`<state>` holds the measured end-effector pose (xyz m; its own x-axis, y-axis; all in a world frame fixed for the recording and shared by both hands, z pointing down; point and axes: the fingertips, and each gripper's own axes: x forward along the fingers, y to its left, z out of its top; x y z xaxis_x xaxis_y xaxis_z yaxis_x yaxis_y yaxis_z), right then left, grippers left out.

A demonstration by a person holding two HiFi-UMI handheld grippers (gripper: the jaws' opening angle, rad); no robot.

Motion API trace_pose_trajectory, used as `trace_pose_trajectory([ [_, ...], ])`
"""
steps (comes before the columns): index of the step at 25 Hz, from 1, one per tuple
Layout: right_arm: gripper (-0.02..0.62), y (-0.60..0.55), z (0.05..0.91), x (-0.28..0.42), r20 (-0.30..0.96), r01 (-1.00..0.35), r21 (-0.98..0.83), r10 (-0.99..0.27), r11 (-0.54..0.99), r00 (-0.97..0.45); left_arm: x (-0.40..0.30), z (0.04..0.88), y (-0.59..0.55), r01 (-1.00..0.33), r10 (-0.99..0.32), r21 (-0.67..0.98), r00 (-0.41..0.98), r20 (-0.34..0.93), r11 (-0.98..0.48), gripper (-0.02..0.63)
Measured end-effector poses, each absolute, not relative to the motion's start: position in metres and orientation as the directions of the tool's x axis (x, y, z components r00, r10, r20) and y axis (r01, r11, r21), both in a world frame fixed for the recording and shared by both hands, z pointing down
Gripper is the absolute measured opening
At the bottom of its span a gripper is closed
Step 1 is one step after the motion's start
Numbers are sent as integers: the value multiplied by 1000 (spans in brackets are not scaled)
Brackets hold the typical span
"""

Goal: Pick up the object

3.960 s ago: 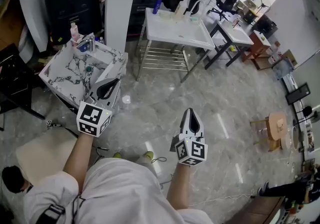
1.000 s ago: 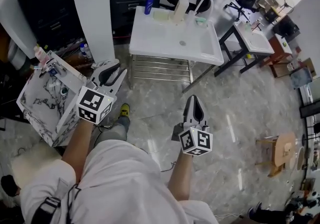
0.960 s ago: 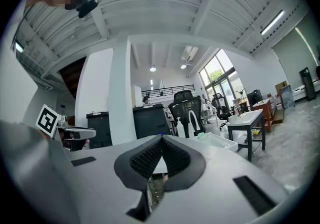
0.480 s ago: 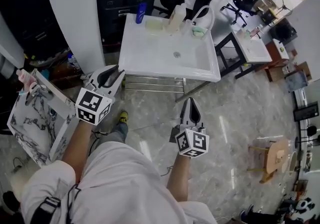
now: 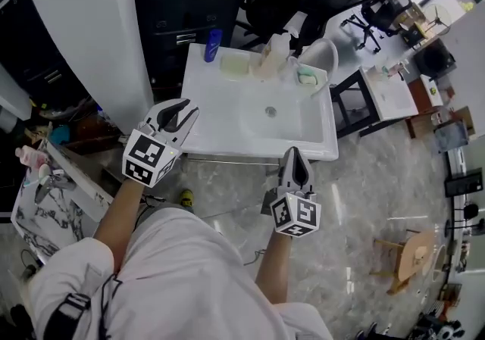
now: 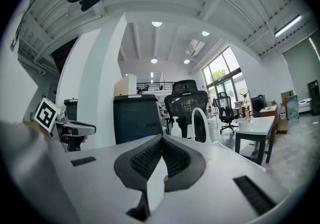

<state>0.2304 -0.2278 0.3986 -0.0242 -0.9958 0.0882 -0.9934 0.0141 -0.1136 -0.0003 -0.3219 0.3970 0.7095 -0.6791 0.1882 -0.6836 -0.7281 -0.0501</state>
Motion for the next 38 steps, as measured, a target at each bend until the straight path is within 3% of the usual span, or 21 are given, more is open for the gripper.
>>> trace_pose_trajectory([
  [11,6,-301,413,252,128,-996,-90,-992,-28,16,32,429,-401,-628,-618,-45,746,249,-777,88],
  [28,6,-410,423,314,58,-989,-143,-997,49,-58,105,463,-498,-655,-636,-77,689,347,-752,89],
  [38,6,-454,431,326,52,-979,-160,-990,125,-134,143,496,-539,-530,-602,-292,644,472,-796,95],
])
